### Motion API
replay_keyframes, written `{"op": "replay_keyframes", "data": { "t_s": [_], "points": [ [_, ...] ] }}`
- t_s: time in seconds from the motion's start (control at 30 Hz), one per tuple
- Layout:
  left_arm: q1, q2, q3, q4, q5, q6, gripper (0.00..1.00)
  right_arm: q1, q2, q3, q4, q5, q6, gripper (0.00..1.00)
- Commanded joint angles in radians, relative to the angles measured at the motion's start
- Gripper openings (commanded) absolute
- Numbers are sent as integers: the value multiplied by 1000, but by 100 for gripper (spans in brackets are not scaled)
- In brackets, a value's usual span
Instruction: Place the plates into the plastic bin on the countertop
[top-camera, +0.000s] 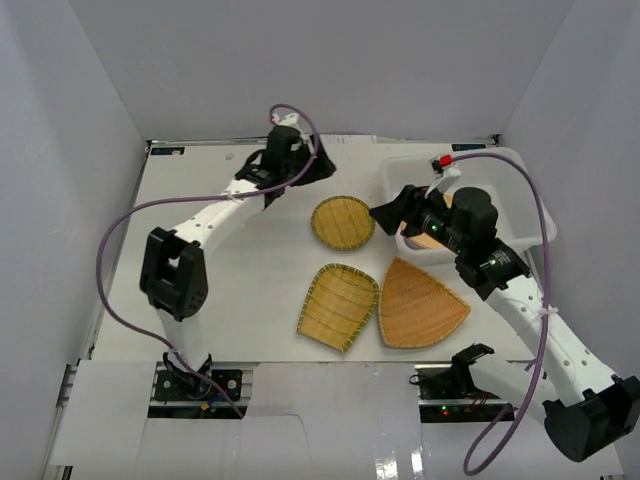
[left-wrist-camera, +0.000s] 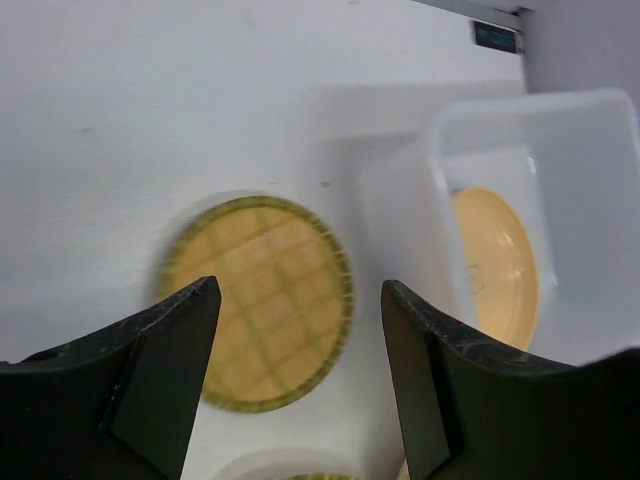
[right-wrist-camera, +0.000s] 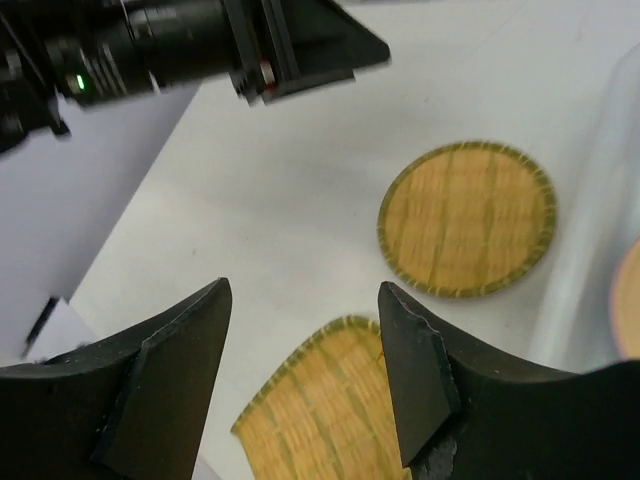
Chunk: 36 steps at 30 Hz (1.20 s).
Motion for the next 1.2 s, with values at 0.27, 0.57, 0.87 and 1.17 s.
{"op": "replay_keyframes", "data": {
  "t_s": [0.27, 0.57, 0.87, 1.17],
  "points": [
    [166, -67, -449, 136, 238, -49, 77, 405, -235, -384, -8, 296, 195, 66],
    [223, 34, -528, 409, 393, -176, 75, 712, -290, -558, -49, 484, 462, 68],
    [221, 132, -515, 463, 427, -236, 68, 836, -322, -713, -38, 607, 746, 80],
    [220, 187, -497, 499, 453, -270, 54, 838, -204, -739, 110, 630, 812, 75]
  ]
}}
